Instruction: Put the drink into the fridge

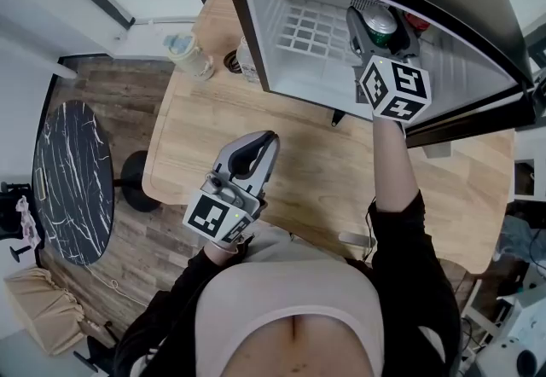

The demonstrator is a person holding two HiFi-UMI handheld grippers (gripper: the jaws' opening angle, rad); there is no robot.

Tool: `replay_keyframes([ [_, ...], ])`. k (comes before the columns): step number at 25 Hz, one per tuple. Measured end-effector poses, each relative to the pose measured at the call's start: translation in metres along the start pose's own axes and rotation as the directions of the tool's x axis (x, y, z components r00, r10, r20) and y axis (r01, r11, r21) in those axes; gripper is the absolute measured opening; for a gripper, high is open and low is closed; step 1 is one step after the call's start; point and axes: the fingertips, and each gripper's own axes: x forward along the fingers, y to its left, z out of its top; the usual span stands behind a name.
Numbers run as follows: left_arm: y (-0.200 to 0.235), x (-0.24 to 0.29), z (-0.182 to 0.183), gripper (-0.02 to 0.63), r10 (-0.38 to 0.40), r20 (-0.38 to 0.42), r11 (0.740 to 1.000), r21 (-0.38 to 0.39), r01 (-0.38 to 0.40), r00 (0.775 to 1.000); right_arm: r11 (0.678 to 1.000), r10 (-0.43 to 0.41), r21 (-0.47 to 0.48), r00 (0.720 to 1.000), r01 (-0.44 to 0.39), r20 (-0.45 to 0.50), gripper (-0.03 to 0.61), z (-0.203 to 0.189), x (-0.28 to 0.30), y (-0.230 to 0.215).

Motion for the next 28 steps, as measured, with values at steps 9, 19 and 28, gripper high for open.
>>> replay_keyframes([
  [9,-0.003,0.002,-0.001,0.028,-0.012,0.002,1.0,0.001,0.012,1.0,1.0,-0.012,-0.007,1.0,0.012,-0.021,0.348,-0.002,0.006,-0.002],
  [19,-0.006,0.003,0.002,0.028,-0.011,0.012,1.0,0.003,0.011,1.0,1.0,0.008,0.029,0.999,-0.006,-0.053,0.348,-0.008,0.007,-0.001],
  [28,-0.01,0.004,0.003,0.028,-0.021,0.011,1.0,0.006,0.021,1.0,1.0,0.006,0.023,1.0,-0.005,-0.03,0.35,-0.003,-0.003,-0.001],
])
